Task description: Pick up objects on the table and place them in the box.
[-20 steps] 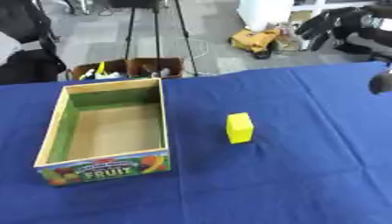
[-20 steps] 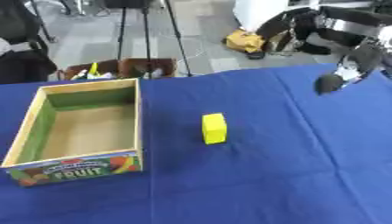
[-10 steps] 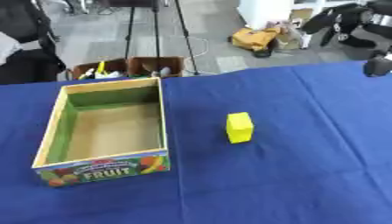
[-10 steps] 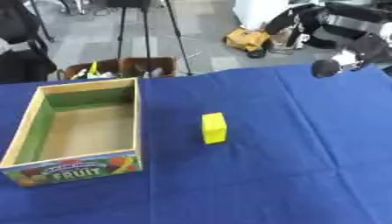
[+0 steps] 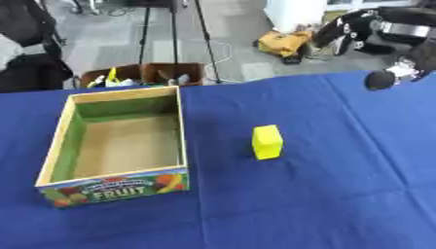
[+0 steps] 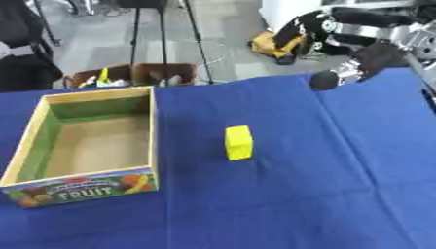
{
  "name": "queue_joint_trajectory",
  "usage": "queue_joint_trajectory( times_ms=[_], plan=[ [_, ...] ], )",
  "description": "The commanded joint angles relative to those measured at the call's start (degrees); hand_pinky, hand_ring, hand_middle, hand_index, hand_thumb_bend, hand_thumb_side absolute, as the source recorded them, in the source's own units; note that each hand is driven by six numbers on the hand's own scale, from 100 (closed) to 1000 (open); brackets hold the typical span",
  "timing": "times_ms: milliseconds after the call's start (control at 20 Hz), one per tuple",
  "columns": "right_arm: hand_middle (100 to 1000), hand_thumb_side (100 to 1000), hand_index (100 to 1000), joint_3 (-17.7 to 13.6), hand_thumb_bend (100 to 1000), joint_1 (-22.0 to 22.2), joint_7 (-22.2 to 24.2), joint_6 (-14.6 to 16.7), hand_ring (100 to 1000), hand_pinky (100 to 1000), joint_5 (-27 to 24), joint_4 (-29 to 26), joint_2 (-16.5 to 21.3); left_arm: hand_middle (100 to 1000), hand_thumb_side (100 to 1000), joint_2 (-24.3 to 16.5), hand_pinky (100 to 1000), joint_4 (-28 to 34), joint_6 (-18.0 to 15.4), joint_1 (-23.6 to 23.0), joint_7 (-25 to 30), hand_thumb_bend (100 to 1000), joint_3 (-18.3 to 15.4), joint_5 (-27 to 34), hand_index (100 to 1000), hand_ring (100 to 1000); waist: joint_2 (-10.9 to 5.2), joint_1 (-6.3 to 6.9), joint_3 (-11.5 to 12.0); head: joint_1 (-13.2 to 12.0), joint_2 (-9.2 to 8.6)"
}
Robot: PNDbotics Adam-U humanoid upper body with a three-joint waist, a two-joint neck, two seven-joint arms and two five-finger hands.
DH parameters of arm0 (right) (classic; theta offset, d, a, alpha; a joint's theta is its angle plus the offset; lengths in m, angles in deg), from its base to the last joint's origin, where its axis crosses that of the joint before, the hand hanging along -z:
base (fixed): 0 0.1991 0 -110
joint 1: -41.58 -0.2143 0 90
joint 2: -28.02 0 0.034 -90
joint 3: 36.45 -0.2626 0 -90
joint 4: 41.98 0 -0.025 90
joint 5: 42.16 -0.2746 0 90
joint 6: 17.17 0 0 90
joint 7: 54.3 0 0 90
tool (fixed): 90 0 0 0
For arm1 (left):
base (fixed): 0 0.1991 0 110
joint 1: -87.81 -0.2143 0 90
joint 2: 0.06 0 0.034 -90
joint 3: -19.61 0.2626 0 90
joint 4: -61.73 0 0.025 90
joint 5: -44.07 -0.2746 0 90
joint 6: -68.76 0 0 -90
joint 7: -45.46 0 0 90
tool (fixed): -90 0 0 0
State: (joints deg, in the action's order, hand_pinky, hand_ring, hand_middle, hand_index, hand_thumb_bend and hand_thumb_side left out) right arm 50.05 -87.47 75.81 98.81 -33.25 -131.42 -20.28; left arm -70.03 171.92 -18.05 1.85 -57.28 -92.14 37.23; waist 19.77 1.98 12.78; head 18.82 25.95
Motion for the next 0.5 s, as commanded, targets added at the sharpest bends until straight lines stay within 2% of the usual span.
queue_joint_trajectory(
  times_ms=[50, 300, 400, 500],
  plan=[
    [865, 923, 874, 1.22, 773, -1.92, 7.59, 7.78, 100, 660, 3.24, -1.42, 0.07, 418, 657, -0.58, 280, 0.71, -0.09, 0.24, 0.3, 225, 0.16, -0.04, 556, 416, -0.91, -0.25, 0.13, 0.47, -0.78],
    [868, 927, 875, 3.62, 757, -4.03, 6.72, 6.37, 100, 658, 7.86, -1.88, -2.07, 419, 656, -0.58, 281, 0.75, -0.02, 0.36, 0.44, 223, 0.24, 0.01, 556, 416, -0.95, -0.35, 0.36, 0.75, -0.77],
    [861, 906, 874, 4.58, 732, -4.9, 6.4, 5.54, 100, 663, 9.73, -1.45, -3.04, 419, 656, -0.61, 281, 0.76, 0.01, 0.39, 0.47, 222, 0.28, 0.05, 557, 417, -1.03, -0.38, 0.44, 0.97, -0.78],
    [851, 921, 872, 5.77, 698, -6.25, 6.32, 4.33, 100, 657, 11.58, -0.12, -4.32, 419, 656, -0.66, 282, 0.77, 0.03, 0.41, 0.59, 222, 0.42, 0.1, 557, 417, -1.18, -0.36, 0.58, 1.38, -0.81]
  ],
)
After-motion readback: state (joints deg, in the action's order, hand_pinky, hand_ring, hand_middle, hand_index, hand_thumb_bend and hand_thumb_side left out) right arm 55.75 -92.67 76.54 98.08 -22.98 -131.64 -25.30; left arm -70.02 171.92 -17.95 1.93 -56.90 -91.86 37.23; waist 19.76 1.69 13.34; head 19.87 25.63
